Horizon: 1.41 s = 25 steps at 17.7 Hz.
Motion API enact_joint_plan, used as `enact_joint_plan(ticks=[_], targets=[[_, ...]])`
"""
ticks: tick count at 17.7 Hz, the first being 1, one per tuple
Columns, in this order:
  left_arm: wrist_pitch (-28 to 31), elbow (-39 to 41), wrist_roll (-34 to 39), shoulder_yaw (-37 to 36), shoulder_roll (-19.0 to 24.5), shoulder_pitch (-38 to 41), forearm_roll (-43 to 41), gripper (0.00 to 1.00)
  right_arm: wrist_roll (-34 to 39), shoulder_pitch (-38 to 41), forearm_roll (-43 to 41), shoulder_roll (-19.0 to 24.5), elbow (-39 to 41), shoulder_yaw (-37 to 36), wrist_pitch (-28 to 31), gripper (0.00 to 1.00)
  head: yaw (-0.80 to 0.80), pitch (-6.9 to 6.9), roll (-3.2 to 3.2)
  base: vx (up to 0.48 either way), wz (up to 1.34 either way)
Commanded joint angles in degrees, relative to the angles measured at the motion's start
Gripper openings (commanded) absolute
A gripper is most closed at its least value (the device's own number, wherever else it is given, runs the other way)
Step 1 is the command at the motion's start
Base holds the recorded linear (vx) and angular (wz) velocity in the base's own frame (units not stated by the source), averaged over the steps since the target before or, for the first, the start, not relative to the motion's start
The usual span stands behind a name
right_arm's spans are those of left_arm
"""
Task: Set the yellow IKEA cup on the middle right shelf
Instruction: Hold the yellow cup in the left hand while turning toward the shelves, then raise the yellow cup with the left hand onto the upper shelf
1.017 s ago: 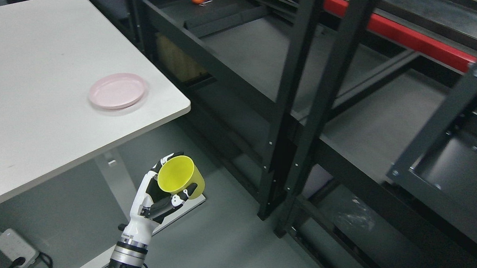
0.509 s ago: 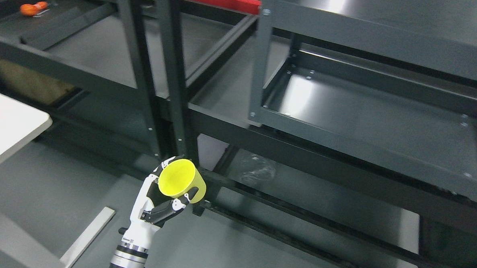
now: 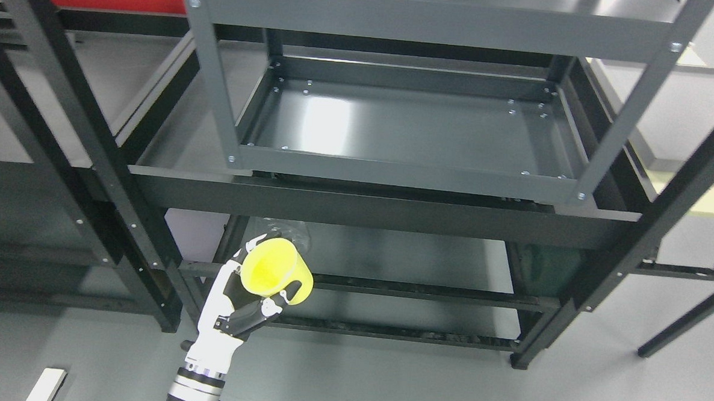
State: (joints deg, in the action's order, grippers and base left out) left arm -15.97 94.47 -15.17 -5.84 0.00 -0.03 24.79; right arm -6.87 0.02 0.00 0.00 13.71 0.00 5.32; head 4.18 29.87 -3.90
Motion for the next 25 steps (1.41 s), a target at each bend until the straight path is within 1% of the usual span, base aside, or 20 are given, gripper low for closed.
enact_joint_plan(ticks=[1,8,13,14,18,20,22,25], targets=[[0.2,1.2,0.1,-1.0,1.0,-1.7,0.0,0.01,0.2,0.8,-1.4,-1.0,0.0,1.0,0.0,0.99,0.0,0.0,0.0,-0.014,-0.17],[0.2,2.5,0.1,-1.0,1.0,-1.7,0.0,0.01,0.2,0.8,-1.4,-1.0,0.0,1.0,0.0,0.99,0.0,-0.01,0.0,0.049,0.0],[0.1,5.8,0.0,-1.4,1.0,-2.1,0.0,0.0,0.2,0.8,-1.4,-1.0,0.0,1.0,0.0,0.99,0.0,-0.01,0.0,0.063,-0.2],[-1.2,7.1,0.0,-2.0,1.0,-2.8,0.1,0.0,0.2,0.8,-1.4,-1.0,0.0,1.0,0.0,0.99,0.0,-0.01,0.0,0.092,-0.23],[-6.4,7.2,-0.3,-5.9,1.0,-8.8,0.1,0.0,0.2,0.8,-1.4,-1.0,0.0,1.0,0.0,0.99,0.0,-0.01,0.0,0.097,-0.16],[-6.8,7.2,-1.3,-7.8,1.0,-13.9,0.2,0.0,0.2,0.8,-1.4,-1.0,0.0,1.0,0.0,0.99,0.0,-0.01,0.0,0.094,-0.02],[-6.8,7.2,-2.4,-11.5,1.0,-19.3,0.2,0.0,0.2,0.8,-1.4,-1.0,0.0,1.0,0.0,0.99,0.0,-0.01,0.0,0.11,0.0],[-6.9,7.2,-2.6,-19.7,1.0,-23.5,0.3,0.0,0.2,0.8,-1.4,-1.0,0.0,1.0,0.0,0.99,0.0,-0.01,0.0,0.172,0.11]])
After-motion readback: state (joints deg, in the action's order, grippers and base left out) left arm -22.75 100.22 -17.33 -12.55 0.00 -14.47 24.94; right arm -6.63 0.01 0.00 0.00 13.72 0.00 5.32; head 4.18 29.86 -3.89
